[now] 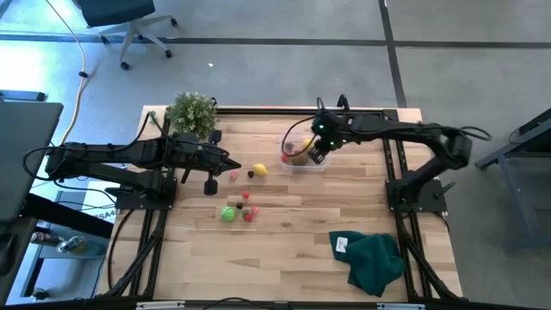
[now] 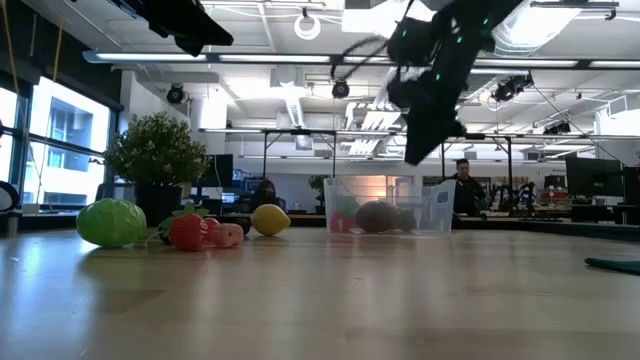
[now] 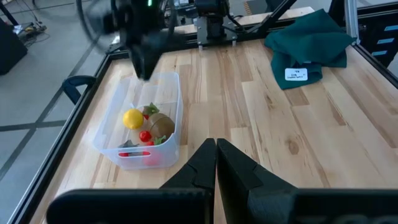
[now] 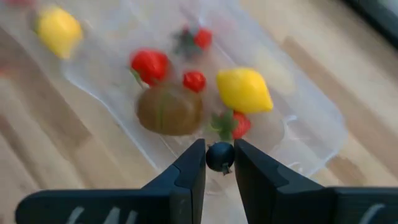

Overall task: Pick and placing Produce into tupperware
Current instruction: Put the blueberry into the transparent bin, then put the yellow lemon into the transparent bin

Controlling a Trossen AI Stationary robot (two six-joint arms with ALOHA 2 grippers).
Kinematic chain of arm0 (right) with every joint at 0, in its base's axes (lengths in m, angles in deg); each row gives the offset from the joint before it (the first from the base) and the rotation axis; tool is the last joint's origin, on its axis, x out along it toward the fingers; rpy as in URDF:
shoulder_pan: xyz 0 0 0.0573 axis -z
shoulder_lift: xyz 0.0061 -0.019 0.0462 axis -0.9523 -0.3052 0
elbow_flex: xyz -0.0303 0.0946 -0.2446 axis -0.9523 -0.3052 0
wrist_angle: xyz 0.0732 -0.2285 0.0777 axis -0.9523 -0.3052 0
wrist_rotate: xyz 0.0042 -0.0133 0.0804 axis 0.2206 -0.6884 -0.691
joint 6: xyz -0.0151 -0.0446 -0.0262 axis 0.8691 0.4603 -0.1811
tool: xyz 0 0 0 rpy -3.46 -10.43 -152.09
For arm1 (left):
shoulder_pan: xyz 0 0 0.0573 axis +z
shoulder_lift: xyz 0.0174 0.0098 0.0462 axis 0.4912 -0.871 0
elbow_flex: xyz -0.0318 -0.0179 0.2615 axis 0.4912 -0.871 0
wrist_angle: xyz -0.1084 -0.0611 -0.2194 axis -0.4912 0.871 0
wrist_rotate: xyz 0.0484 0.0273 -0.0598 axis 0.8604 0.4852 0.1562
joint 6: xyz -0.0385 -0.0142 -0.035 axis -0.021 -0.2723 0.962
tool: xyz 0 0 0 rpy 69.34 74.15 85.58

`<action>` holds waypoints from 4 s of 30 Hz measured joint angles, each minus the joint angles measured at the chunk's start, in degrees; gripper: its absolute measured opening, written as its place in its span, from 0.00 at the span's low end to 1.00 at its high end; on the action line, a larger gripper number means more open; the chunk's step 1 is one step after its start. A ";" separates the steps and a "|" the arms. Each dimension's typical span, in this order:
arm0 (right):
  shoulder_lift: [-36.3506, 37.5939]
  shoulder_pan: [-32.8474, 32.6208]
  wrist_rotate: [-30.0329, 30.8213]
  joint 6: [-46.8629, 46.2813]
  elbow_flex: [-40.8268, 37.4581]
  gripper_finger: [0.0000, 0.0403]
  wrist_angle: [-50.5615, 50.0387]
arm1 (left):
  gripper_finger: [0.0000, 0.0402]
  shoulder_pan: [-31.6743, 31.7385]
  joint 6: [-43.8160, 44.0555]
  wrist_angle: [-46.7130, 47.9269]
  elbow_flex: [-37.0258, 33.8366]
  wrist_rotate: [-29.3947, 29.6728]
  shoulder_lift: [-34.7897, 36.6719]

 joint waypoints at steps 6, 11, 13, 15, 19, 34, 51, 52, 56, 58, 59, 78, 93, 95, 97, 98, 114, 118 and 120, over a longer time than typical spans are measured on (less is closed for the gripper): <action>-7.53 1.00 2.27 4.36 -0.01 0.18 0.04 | 0.01 -0.02 0.02 0.00 -0.01 0.00 0.00; -10.48 1.16 4.25 5.84 -0.01 0.18 1.60 | 0.01 -0.02 0.00 0.00 0.00 -0.02 0.00; -11.11 1.47 4.25 5.84 -0.01 0.18 1.85 | 0.01 0.01 0.01 0.00 0.00 -0.02 -0.01; -11.76 1.88 4.57 5.84 -0.01 0.18 1.81 | 0.01 -0.01 0.02 0.00 0.00 -0.01 0.00; -12.29 2.54 4.64 5.87 0.01 0.18 1.86 | 0.01 0.00 0.02 0.00 0.00 -0.02 0.00; -12.59 3.20 0.22 7.13 0.01 0.18 2.91 | 0.01 0.00 0.00 0.00 0.00 -0.01 -0.01; -12.59 3.20 -1.89 7.31 0.01 0.19 4.14 | 0.01 0.01 0.01 -0.01 -0.02 0.00 0.00; -12.59 3.20 -1.89 7.21 0.00 0.21 4.14 | 0.01 0.00 0.00 0.00 0.00 -0.02 0.00; -12.59 3.20 -1.25 5.86 0.01 0.29 4.19 | 0.01 -0.02 0.00 0.00 -0.02 -0.02 0.00; -12.59 3.20 -1.24 5.73 -0.01 0.33 4.50 | 0.01 -0.01 0.02 0.00 0.00 -0.01 -0.01; -12.59 3.20 -1.24 5.77 0.01 0.35 4.73 | 0.01 -0.01 0.01 0.00 0.00 -0.01 0.00; 3.85 2.62 -11.98 7.26 -0.01 0.35 18.45 | 0.01 0.01 0.01 -0.02 0.00 0.00 0.00; 6.28 -8.48 -9.23 24.06 0.01 0.38 39.65 | 0.01 -0.01 0.01 -0.01 -0.01 -0.01 -0.01; 4.82 -8.66 -7.47 24.86 0.01 0.40 41.62 | 0.01 0.00 0.02 -0.02 0.00 0.00 0.00; 2.68 -8.66 -6.87 24.72 0.92 0.42 41.99 | 0.01 0.00 0.01 0.00 -0.01 -0.02 -0.02; 1.24 -8.70 -6.85 24.34 1.91 0.43 41.05 | 0.01 0.01 0.00 0.00 -0.02 -0.02 -0.02; -25.76 -8.92 -7.82 20.16 34.52 0.47 2.52 | 0.01 0.01 0.02 -0.02 -0.02 0.00 0.00; -30.10 -9.62 -11.64 19.23 37.24 0.47 1.34 | 0.01 -0.01 0.01 0.01 -0.01 -0.02 -0.02; -31.73 -10.02 -13.43 17.93 37.52 0.47 1.99 | 0.01 -0.02 0.01 0.05 -0.01 -0.02 0.00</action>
